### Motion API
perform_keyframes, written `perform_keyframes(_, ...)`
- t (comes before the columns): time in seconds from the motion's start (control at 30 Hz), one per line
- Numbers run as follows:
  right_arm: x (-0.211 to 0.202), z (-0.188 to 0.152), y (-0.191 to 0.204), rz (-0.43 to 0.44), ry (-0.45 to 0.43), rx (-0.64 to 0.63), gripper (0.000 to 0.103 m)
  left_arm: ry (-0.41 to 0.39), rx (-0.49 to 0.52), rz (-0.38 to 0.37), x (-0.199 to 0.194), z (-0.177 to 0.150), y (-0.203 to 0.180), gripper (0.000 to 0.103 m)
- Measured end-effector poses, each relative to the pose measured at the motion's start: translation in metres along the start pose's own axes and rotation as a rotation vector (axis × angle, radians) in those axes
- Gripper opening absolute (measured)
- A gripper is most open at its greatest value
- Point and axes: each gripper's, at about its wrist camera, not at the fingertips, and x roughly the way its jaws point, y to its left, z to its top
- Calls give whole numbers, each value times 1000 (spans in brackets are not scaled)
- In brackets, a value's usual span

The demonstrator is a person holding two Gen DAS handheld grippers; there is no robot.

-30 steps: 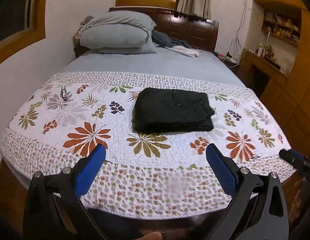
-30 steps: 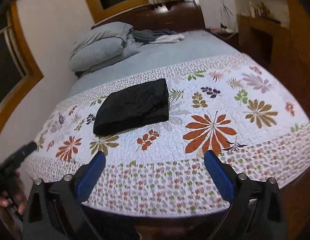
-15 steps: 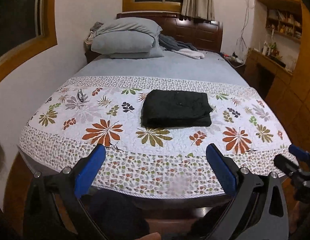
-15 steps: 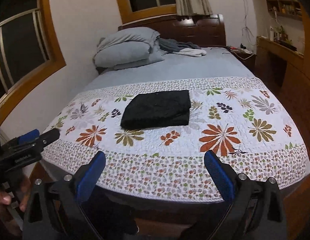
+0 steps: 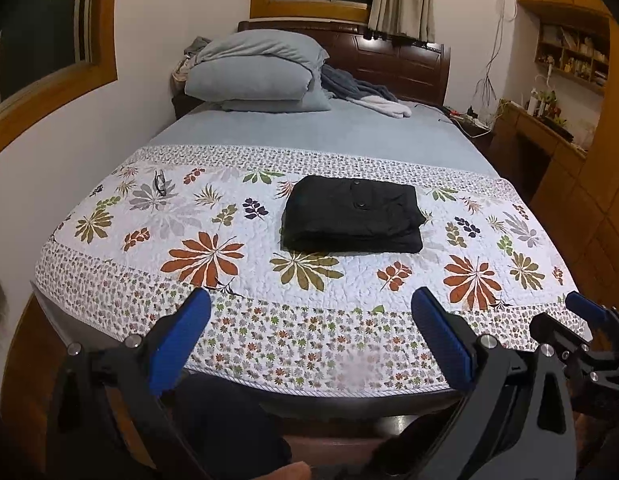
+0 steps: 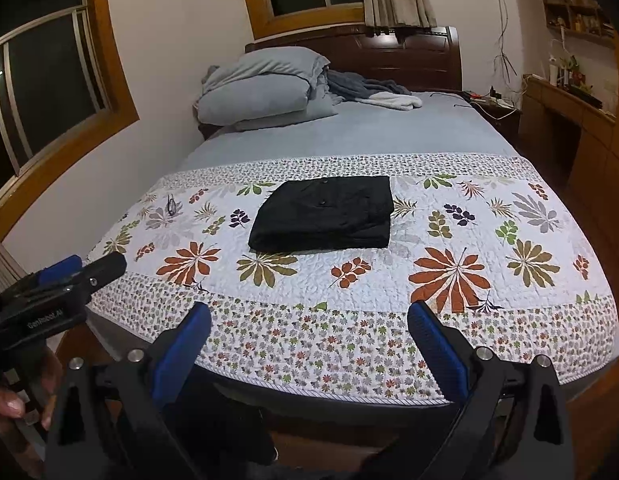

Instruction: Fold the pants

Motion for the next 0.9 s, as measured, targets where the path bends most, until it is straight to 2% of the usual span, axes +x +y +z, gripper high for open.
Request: perform_keyframes(0.9,23,9,1,-20,12,-39,99,31,24,19,21,4,-3,100)
